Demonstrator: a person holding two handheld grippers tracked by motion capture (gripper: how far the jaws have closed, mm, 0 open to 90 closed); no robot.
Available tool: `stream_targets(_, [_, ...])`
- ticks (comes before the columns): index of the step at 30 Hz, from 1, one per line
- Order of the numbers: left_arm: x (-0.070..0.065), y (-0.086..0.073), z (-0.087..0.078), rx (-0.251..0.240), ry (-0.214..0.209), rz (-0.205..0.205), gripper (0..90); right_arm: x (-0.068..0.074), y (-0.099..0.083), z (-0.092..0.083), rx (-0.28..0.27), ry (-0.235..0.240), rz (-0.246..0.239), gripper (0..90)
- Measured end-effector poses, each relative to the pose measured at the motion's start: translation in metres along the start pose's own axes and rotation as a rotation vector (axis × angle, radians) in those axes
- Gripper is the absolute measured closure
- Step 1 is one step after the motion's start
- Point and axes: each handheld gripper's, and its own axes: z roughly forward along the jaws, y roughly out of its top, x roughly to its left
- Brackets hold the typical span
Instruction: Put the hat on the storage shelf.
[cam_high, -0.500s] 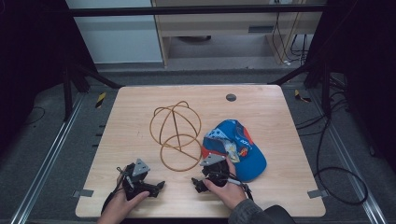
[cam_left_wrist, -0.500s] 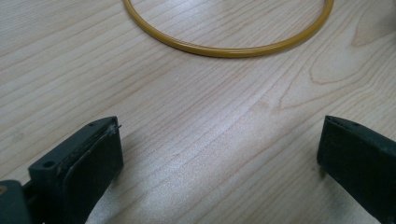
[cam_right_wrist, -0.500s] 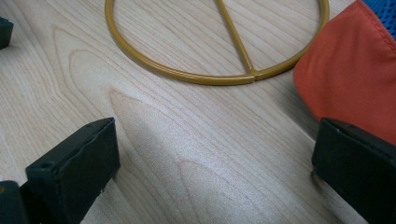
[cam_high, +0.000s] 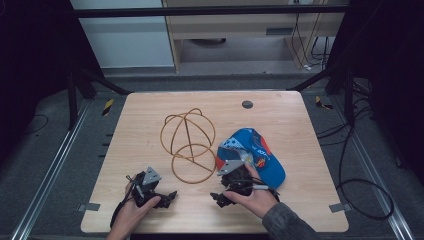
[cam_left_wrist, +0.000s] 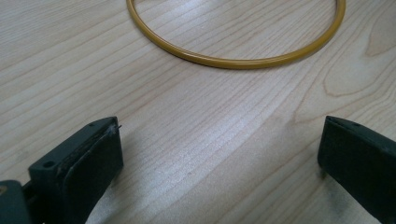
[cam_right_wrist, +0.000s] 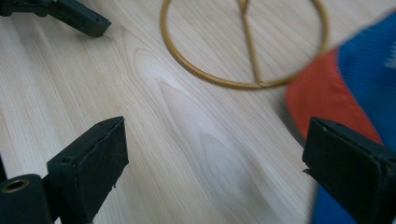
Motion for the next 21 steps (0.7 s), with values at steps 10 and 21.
stream_targets(10, [0.002,0.004,0.004,0.0,-0.004,0.004,0.0,-0.049,-0.031,-0.043,-0.004,-0.068,0.132,11.0])
stream_targets(21, [0.004,0.004,0.004,0.001,-0.017,0.014,0.0,-0.08,-0.004,-0.069,-0.13,-0.089,0.191,10.9])
